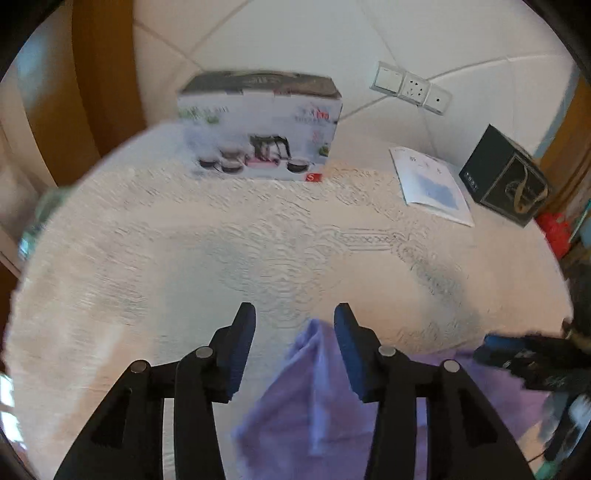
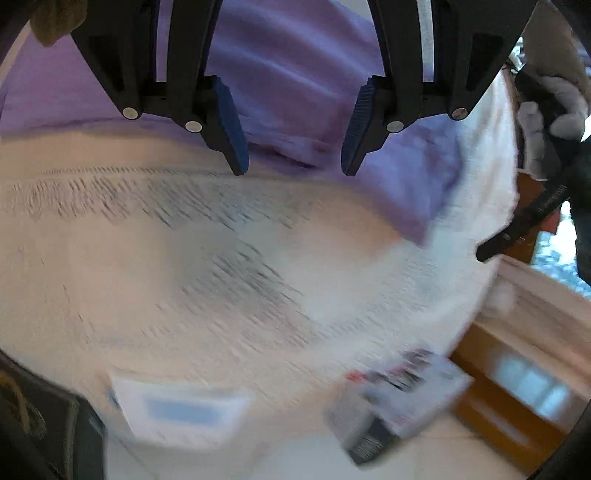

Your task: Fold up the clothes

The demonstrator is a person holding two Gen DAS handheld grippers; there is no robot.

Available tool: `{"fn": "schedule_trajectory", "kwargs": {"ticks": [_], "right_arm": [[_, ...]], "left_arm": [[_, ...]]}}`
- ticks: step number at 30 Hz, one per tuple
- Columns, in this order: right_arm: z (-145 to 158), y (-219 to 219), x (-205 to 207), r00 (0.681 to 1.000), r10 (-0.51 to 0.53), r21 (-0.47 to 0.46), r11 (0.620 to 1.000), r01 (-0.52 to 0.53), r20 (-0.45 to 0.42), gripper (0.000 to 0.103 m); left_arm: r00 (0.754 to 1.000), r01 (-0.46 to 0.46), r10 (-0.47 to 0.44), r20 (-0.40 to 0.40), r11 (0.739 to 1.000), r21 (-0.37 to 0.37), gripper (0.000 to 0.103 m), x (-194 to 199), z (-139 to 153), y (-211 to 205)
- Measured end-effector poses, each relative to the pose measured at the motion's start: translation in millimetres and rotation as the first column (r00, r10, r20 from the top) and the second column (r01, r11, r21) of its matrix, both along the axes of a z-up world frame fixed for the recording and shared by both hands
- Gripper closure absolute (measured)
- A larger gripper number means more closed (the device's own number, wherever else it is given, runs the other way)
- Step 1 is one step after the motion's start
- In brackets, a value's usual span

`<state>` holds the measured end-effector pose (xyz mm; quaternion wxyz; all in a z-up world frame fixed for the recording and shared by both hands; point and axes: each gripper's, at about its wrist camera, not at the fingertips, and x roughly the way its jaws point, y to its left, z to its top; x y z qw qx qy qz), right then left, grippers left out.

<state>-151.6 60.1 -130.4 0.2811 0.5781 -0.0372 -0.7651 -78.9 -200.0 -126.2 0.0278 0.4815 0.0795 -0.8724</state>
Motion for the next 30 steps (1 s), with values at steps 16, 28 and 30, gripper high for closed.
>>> {"fn": "schedule_trajectory", "kwargs": {"ticks": [16, 28, 30], "right_arm": [[-42, -6, 15, 0.998, 0.01, 0.043, 0.999, -0.013, 0.065, 0.098], [-40, 27, 89, 0.996, -0.041, 0.035, 0.999, 0.038, 0.082, 0.062], [-48, 28, 99, 0.995, -0.048, 0.054, 0.998, 0.043, 0.092, 0.044]], "left_arm": [[0.984, 0.029, -0.019, 0.175, 0.998, -0.052, 0.086, 42, -77, 27], [0.988, 0.034, -0.03, 0.15, 0.999, -0.023, 0.07, 107, -84, 64], [0.988, 0.034, -0.029, 0.154, 0.999, -0.029, 0.07, 109, -91, 63]]}}
